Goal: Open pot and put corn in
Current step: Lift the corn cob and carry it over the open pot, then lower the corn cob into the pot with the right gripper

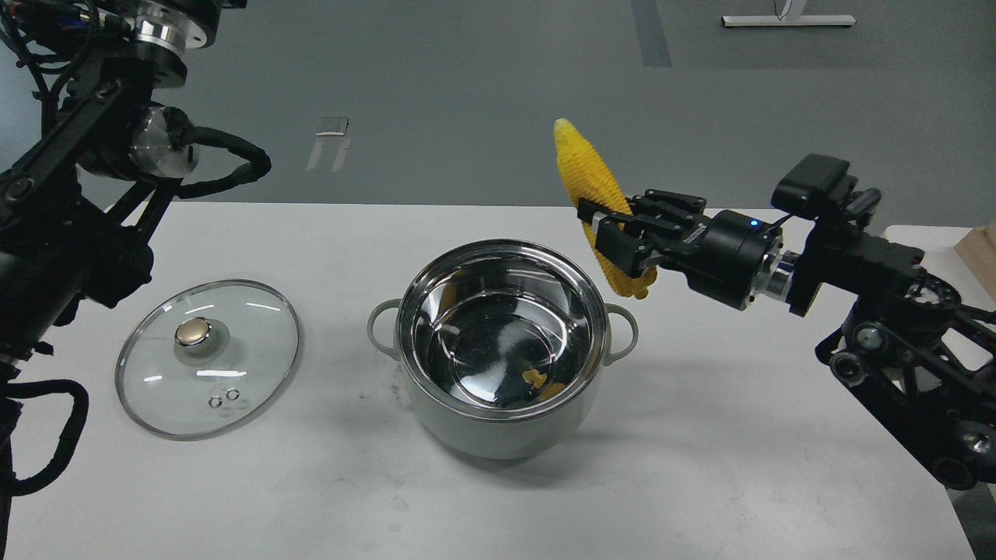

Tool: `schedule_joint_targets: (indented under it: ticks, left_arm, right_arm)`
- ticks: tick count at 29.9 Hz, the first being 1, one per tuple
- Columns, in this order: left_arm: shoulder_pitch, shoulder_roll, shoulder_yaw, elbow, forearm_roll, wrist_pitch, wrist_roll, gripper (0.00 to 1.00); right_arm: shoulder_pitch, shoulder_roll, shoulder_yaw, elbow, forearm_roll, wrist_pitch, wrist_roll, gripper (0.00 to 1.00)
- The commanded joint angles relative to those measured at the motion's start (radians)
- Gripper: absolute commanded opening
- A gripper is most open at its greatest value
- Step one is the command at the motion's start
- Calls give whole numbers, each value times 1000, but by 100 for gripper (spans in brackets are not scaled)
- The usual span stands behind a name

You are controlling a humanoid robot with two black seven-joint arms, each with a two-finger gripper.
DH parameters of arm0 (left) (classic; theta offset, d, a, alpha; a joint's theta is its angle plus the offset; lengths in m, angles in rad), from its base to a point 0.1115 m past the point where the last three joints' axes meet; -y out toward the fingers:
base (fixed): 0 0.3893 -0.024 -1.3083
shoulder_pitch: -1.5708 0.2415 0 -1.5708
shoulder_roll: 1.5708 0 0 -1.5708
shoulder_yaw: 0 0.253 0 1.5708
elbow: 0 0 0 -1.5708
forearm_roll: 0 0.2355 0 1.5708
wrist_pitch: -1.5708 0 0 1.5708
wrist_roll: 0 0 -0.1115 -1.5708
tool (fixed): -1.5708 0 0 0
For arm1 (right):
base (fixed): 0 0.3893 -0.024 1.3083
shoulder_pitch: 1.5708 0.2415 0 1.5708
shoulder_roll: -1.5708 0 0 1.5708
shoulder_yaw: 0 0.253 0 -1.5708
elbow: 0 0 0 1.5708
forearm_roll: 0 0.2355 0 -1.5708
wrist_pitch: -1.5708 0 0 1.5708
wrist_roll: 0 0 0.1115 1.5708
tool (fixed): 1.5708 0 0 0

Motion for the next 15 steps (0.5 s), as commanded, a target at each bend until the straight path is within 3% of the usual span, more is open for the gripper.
schedule_joint_targets:
  ticks: [1,3,8,9,10,13,15]
  left_arm:
    - [1,2,0,1,1,-1,0,97]
    - [1,2,0,1,1,-1,0,97]
    - [1,4,-8,1,1,-1,0,97]
    - [1,4,-8,1,1,-1,0,97]
    - [1,4,-8,1,1,-1,0,97]
    - [1,4,-9,1,1,-2,0,97]
    - [1,4,-9,1,1,-2,0,97]
  right_arm:
    - [79,35,-171,-17,-10,-1,-1,0]
    - [97,61,-221,-58,-12,-4,-1,0]
    - [100,118,-235,-133,-26,-4,-1,14]
    - [100,121,-235,-136,-30,-4,-1,18]
    - [103,121,-235,-144,-33,-4,-1,32]
    - [106,119,-239,-144,-33,-3,-3,48]
    - [106,119,-241,-143,-32,-3,-3,52]
